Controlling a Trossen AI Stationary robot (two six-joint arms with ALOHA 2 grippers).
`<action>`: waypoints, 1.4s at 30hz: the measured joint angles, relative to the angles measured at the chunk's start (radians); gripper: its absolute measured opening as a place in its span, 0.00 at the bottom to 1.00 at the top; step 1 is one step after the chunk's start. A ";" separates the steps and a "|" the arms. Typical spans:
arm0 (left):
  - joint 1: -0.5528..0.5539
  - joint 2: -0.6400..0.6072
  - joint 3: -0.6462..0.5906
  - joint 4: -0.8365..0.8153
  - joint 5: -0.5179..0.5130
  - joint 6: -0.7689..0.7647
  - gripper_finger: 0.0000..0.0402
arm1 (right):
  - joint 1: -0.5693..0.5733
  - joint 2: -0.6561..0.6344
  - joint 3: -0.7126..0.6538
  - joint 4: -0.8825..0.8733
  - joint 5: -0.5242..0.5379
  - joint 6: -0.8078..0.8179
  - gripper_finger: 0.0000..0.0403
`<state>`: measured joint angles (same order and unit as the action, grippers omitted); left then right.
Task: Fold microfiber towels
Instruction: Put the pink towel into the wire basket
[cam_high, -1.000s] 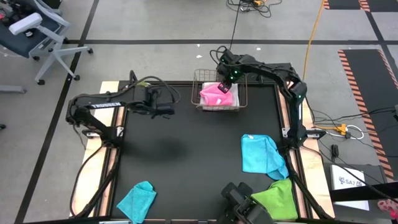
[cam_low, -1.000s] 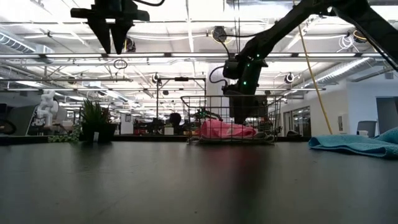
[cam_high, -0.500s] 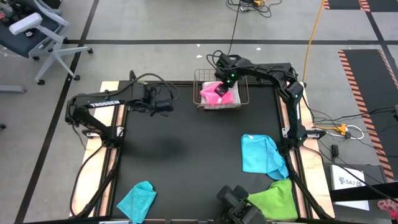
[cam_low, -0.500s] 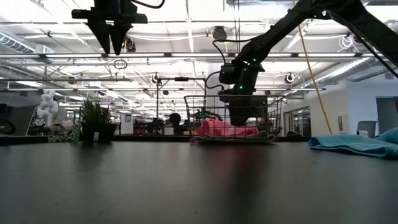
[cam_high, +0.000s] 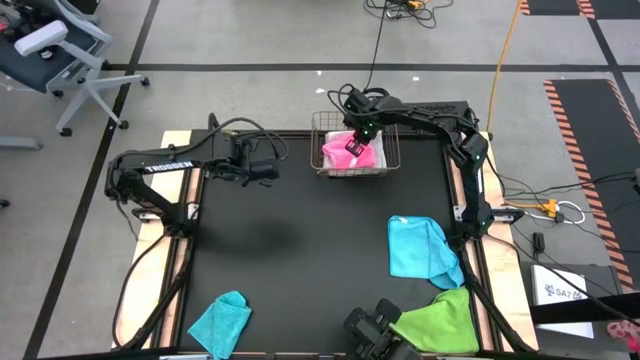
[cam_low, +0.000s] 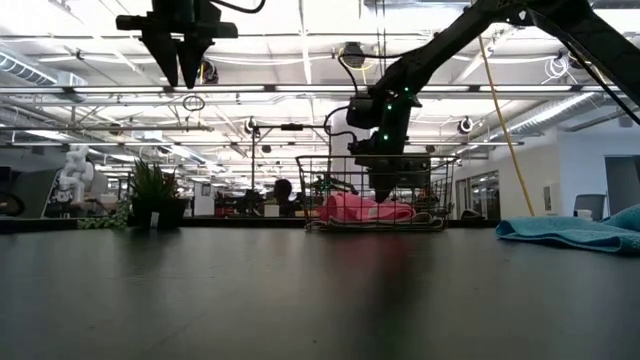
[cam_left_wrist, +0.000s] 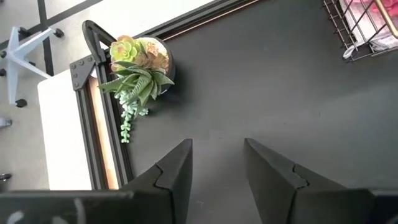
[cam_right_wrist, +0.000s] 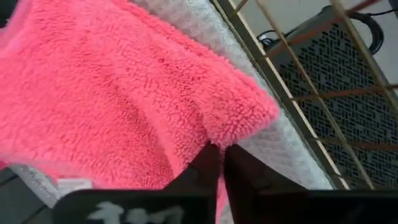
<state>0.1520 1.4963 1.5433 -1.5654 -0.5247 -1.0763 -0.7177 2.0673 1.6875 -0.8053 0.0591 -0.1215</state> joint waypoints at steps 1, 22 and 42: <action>0.000 0.000 0.000 0.000 0.000 0.000 0.36 | 0.000 -0.007 0.000 -0.007 0.006 0.000 0.01; -0.010 0.000 0.000 0.001 0.008 -0.002 0.36 | -0.001 -0.078 -0.089 -0.099 0.070 -0.049 0.10; -0.010 0.001 0.000 0.003 0.010 0.002 0.36 | 0.057 -0.225 -0.112 -0.031 -0.038 -0.111 0.37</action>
<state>0.1421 1.4971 1.5436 -1.5620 -0.5144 -1.0748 -0.6604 1.8427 1.5753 -0.8366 0.0209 -0.2322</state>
